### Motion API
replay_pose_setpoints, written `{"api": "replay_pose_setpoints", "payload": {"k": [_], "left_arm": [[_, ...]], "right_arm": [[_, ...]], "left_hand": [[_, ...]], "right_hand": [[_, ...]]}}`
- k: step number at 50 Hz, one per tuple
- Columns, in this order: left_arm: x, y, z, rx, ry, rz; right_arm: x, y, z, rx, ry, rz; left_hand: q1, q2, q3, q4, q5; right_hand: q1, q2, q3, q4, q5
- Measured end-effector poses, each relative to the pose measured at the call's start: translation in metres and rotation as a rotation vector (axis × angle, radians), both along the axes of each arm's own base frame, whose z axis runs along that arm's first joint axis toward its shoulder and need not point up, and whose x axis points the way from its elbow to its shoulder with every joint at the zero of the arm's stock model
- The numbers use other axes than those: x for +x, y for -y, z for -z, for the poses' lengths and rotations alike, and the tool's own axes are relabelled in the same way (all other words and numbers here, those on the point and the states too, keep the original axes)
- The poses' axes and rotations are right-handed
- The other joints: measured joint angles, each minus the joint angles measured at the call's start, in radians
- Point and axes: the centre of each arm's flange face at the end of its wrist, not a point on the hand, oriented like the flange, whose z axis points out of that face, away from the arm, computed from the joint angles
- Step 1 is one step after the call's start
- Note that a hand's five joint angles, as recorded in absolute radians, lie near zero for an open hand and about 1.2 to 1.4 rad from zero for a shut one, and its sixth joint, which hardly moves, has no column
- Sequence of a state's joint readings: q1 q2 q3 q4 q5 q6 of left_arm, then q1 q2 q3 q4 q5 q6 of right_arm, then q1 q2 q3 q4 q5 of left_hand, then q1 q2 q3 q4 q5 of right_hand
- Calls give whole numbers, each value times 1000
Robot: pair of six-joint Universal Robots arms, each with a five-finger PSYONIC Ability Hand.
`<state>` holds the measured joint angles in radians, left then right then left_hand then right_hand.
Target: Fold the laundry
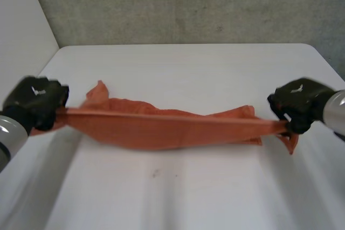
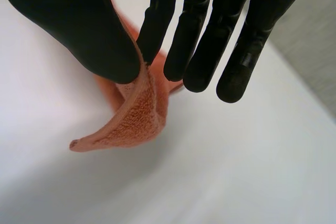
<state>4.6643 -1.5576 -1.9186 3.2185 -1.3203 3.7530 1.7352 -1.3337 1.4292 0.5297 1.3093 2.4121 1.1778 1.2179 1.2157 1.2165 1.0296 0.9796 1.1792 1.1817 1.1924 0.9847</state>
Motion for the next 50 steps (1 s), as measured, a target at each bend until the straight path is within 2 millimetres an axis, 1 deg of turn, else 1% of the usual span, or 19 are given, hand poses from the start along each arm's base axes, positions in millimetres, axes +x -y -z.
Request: {"api": "replay_pose_setpoints", "payload": {"k": [7,11,13,14,17,18,20,24,27,29,32,34,37,38,42,43,47,48,50], "left_arm": [[3,37,35,64,89,-28],[-4,76,28,-30,97,-29],[-6,83,24,-57,95,-27],[-15,106,4,-166,81,-16],[-27,128,-28,-318,52,-3],[-32,137,-48,-410,31,3],[-39,146,-78,-538,-6,6],[-45,151,-143,-813,-114,2],[-41,143,-182,-965,-213,-19],[-36,139,-190,-994,-259,-33],[-30,136,-178,-946,-289,-57],[-25,135,-156,-863,-291,-79],[-19,132,-120,-736,-275,-104],[-17,129,-98,-663,-261,-114],[-14,116,-48,-497,-227,-129],[-13,109,-28,-434,-213,-130],[-13,95,13,-305,-186,-132],[-13,92,23,-275,-179,-133],[-12,87,45,-208,-164,-138]], "right_arm": [[18,27,39,27,-35,-24],[37,56,38,-104,-28,-18],[40,62,35,-140,-22,-13],[51,83,17,-276,6,6],[61,103,-13,-445,54,29],[64,107,-25,-503,74,35],[73,117,-69,-700,152,53],[81,111,-151,-1027,313,68],[80,97,-187,-1168,402,65],[79,91,-190,-1182,421,56],[79,87,-174,-1130,411,37],[79,86,-150,-1055,385,20],[79,83,-110,-932,342,-8],[79,79,-89,-865,319,-21],[77,70,-46,-733,276,-45],[75,62,-21,-652,251,-57],[70,54,7,-565,225,-65],[65,48,30,-489,206,-70],[60,43,55,-405,195,-73]], "left_hand": [[8,0,0,0,5],[9,0,0,0,6],[9,0,0,0,6],[13,0,0,0,8],[14,0,0,0,9],[15,0,0,0,9],[15,0,0,0,9],[21,0,0,0,9],[23,0,0,0,9],[24,0,0,0,9],[24,0,0,0,10],[24,0,0,0,10],[24,0,0,0,10],[24,0,0,1,10],[24,0,0,0,10],[24,0,0,0,10],[25,0,0,0,10],[25,0,0,0,10],[24,0,0,0,10]], "right_hand": [[0,0,0,0,0],[0,0,0,0,1],[0,0,0,0,1],[0,0,1,0,1],[0,0,3,0,1],[0,0,3,0,1],[0,3,3,0,1],[0,3,3,0,1],[0,3,3,0,1],[0,3,3,0,11],[0,3,3,0,13],[0,3,3,0,13],[0,3,3,0,13],[0,3,3,0,13],[0,3,3,0,13],[0,3,3,0,13],[0,3,3,0,13],[0,3,3,0,13],[0,3,3,0,13]]}}
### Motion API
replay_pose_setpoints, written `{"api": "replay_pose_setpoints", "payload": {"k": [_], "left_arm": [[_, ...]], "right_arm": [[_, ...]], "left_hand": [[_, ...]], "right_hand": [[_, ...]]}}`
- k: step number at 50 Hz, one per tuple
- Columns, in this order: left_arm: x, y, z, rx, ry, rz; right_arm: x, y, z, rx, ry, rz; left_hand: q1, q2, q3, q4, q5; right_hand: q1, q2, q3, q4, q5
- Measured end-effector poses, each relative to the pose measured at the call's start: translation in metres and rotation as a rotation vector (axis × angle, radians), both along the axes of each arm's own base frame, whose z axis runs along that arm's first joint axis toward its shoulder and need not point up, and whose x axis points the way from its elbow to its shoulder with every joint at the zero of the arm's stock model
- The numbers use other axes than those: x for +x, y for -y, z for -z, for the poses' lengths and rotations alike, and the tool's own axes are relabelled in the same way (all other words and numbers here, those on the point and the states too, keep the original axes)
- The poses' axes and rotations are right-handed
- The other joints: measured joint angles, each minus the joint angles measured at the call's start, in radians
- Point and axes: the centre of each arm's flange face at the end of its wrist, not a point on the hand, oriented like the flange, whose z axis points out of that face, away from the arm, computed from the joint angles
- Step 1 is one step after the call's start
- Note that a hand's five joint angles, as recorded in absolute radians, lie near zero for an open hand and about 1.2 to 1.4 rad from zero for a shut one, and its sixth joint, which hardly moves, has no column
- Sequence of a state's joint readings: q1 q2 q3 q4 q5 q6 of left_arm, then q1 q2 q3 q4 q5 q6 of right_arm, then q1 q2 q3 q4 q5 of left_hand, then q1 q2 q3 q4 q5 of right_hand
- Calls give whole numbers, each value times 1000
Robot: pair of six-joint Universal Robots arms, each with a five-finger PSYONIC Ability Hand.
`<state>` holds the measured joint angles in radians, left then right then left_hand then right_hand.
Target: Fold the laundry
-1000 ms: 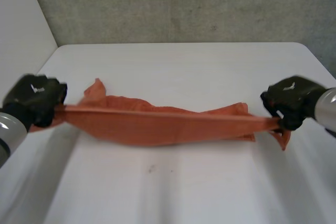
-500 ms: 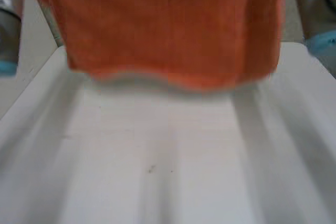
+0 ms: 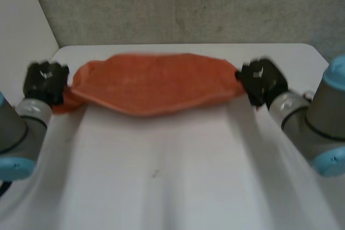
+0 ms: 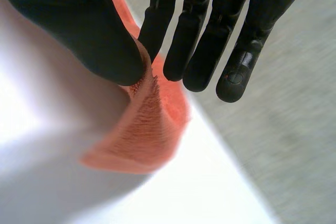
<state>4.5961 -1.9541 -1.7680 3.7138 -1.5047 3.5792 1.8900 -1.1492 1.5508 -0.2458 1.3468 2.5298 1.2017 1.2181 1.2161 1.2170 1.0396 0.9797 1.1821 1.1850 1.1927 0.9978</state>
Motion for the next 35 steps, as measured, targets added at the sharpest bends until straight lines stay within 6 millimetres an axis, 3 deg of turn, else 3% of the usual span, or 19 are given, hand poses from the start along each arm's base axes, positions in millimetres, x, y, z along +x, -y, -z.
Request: {"api": "replay_pose_setpoints", "payload": {"k": [4,7,9,13,31,34,35], "left_arm": [[3,-5,28,84,13,-6],[7,-6,44,132,19,-16],[8,-6,47,143,21,-21],[10,-5,49,148,22,-26],[23,0,49,151,21,-66],[26,-1,50,154,20,-74],[28,-2,49,155,19,-80]], "right_arm": [[-8,-7,31,117,0,-8],[-15,-9,46,194,29,3],[-19,-8,49,216,48,14],[-25,-4,48,230,76,39],[-62,15,41,222,87,163],[-66,16,42,226,89,174],[-68,17,42,230,91,179]], "left_hand": [[0,0,0,0,0],[-194,-206,-204,-204,-180],[-511,-505,-479,-484,-484],[-635,-646,-643,-645,-644],[-512,-527,-525,-530,-533],[-433,-445,-444,-461,-464],[-226,-266,-265,-273,-272]], "right_hand": [[0,0,0,0,0],[0,0,0,0,0],[0,0,0,0,0],[0,0,0,0,0],[0,0,0,0,0],[0,0,0,0,0],[0,0,0,0,0]]}}
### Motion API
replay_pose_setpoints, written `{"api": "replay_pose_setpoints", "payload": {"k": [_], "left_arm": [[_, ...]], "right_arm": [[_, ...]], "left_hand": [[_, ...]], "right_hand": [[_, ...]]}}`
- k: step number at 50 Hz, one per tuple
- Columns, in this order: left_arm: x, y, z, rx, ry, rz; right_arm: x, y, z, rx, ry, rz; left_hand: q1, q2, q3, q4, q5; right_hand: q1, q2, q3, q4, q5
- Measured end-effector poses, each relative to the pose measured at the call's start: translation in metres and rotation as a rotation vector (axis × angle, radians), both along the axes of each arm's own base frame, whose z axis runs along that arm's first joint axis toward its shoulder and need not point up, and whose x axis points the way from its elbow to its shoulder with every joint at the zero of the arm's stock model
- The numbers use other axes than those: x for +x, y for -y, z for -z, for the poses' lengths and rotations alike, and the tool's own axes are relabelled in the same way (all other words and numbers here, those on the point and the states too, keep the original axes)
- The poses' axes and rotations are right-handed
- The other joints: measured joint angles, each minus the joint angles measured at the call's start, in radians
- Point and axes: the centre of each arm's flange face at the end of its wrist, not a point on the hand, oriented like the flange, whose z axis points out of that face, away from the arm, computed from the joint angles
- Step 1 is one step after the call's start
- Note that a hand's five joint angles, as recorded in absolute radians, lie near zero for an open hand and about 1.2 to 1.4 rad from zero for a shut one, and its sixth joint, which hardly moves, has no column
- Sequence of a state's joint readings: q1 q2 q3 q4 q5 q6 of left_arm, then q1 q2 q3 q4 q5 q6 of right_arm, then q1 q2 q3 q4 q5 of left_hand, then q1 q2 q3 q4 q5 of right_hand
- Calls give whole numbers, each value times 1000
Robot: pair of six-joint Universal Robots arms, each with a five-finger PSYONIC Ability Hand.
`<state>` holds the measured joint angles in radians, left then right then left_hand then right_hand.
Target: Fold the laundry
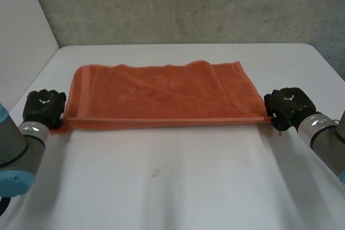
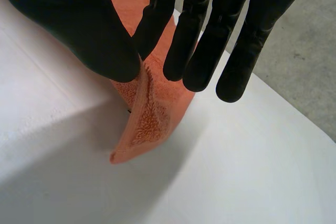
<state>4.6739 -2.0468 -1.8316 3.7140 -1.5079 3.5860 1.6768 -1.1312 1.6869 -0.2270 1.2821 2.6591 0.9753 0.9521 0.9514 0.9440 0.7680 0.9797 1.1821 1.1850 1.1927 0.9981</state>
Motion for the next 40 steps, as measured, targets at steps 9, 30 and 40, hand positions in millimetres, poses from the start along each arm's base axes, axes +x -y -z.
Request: {"api": "replay_pose_setpoints", "payload": {"k": [9,30,40], "left_arm": [[5,-14,-17,-25,-2,-11],[22,-109,-81,193,233,46],[18,-64,-63,155,204,137]], "right_arm": [[-2,-3,-2,33,1,1],[-32,-85,-80,381,-378,-200],[-22,-40,-63,234,-389,-177]], "left_hand": [[183,262,261,269,245],[189,266,264,273,249],[189,266,264,273,249]], "right_hand": [[0,0,0,0,0],[0,0,0,0,0],[0,0,0,0,0]]}}
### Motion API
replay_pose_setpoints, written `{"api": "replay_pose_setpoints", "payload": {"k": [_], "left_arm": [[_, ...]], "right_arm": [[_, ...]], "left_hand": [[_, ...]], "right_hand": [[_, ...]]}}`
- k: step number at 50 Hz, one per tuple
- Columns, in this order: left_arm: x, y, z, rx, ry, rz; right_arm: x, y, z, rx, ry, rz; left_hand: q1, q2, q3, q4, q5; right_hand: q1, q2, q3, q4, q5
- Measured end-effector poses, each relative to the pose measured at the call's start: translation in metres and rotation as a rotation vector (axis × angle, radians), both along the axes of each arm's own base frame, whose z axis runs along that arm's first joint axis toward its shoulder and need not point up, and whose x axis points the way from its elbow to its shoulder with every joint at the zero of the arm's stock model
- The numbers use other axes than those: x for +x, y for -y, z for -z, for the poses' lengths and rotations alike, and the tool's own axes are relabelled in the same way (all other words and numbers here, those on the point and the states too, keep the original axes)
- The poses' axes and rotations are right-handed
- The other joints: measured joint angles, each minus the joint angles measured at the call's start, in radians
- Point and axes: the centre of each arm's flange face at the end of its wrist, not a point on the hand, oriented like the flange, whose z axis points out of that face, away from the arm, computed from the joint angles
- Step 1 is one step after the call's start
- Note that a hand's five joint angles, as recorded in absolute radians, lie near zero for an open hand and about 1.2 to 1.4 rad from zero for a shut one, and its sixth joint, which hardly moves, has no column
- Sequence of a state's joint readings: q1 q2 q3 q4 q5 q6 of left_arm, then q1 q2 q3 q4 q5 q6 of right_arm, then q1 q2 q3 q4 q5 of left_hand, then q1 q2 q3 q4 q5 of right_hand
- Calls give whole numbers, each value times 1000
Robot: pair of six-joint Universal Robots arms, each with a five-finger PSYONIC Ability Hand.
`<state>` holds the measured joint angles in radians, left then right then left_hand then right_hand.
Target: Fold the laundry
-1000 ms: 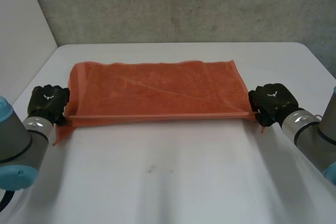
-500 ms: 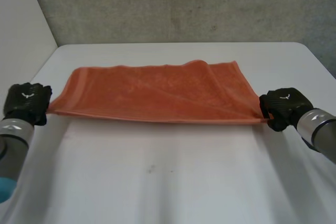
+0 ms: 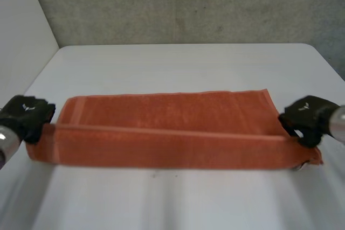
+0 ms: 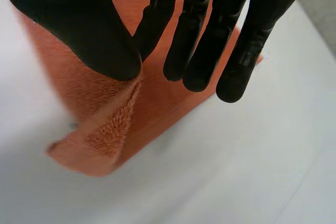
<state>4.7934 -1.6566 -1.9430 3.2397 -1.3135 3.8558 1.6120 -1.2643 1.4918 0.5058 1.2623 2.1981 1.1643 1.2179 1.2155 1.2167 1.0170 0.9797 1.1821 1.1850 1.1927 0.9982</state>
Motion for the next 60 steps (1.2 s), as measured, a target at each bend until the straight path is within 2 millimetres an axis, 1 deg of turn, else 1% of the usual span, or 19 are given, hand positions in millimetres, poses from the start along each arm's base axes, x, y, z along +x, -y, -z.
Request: {"api": "replay_pose_setpoints", "payload": {"k": [3,4,5,9,11,12,19,23,24,26,27,29,33,39,40,44,49,53,60], "left_arm": [[-5,20,9,-34,3,25],[-11,38,18,-65,7,44],[-11,38,18,-65,7,44],[-23,79,37,-154,20,62],[-25,85,40,-171,22,62],[-30,99,46,-209,26,60],[-42,139,62,-302,31,54],[-47,149,68,-319,30,60],[-50,154,72,-325,29,66],[-53,156,74,-326,28,72],[-55,157,76,-328,27,78],[-58,157,78,-328,26,84],[-66,155,76,-350,22,104],[-74,151,62,-396,14,118],[-75,146,51,-420,8,120],[-74,134,34,-438,-1,118],[-70,104,15,-426,-28,114],[-67,73,7,-384,-103,108],[-66,35,-3,-305,-313,86]], "right_arm": [[11,12,7,-44,2,-16],[24,28,15,-112,2,-36],[24,28,15,-112,2,-36],[47,62,31,-268,14,-64],[50,66,33,-292,17,-67],[58,81,39,-365,28,-76],[76,116,56,-538,54,-97],[84,132,69,-596,65,-106],[86,139,76,-614,69,-109],[87,143,81,-623,70,-109],[88,146,84,-631,72,-107],[89,148,86,-638,74,-105],[91,149,82,-657,86,-92],[88,144,63,-669,120,-48],[84,137,46,-664,169,-10],[78,123,22,-640,261,42],[64,88,-5,-522,402,114],[48,67,-3,-388,434,168],[15,46,25,-151,404,259]], "left_hand": [[5,0,0,0,0],[8,0,0,0,7],[8,0,0,0,7],[8,0,0,0,7],[8,0,0,0,7],[8,0,0,0,7],[8,0,0,0,7],[8,0,0,0,7],[-23,-53,-33,-33,-21],[-223,-266,-262,-240,-218],[-518,-521,-512,-522,-499],[-716,-751,-746,-735,-711],[-918,-973,-970,-971,-931],[-973,-1034,-1030,-1031,-979],[-974,-1041,-1038,-1038,-984],[-984,-1049,-1043,-1045,-986],[-984,-1052,-1048,-1048,-989],[-984,-1053,-1048,-1048,-989],[-984,-1053,-1048,-1050,-989]], "right_hand": [[0,0,0,0,0],[0,0,0,0,0],[0,0,0,0,0],[0,0,0,0,0],[0,0,0,0,0],[0,0,0,0,0],[0,0,0,0,0],[0,0,0,0,0],[-251,-281,-258,-257,-244],[-427,-465,-458,-438,-420],[-690,-776,-765,-767,-748],[-752,-903,-901,-898,-871],[-774,-962,-970,-962,-929],[-774,-962,-971,-962,-929],[-774,-962,-971,-962,-929],[-774,-962,-971,-962,-929],[-774,-962,-971,-962,-929],[-772,-958,-966,-960,-928],[-664,-809,-816,-826,-807]]}}
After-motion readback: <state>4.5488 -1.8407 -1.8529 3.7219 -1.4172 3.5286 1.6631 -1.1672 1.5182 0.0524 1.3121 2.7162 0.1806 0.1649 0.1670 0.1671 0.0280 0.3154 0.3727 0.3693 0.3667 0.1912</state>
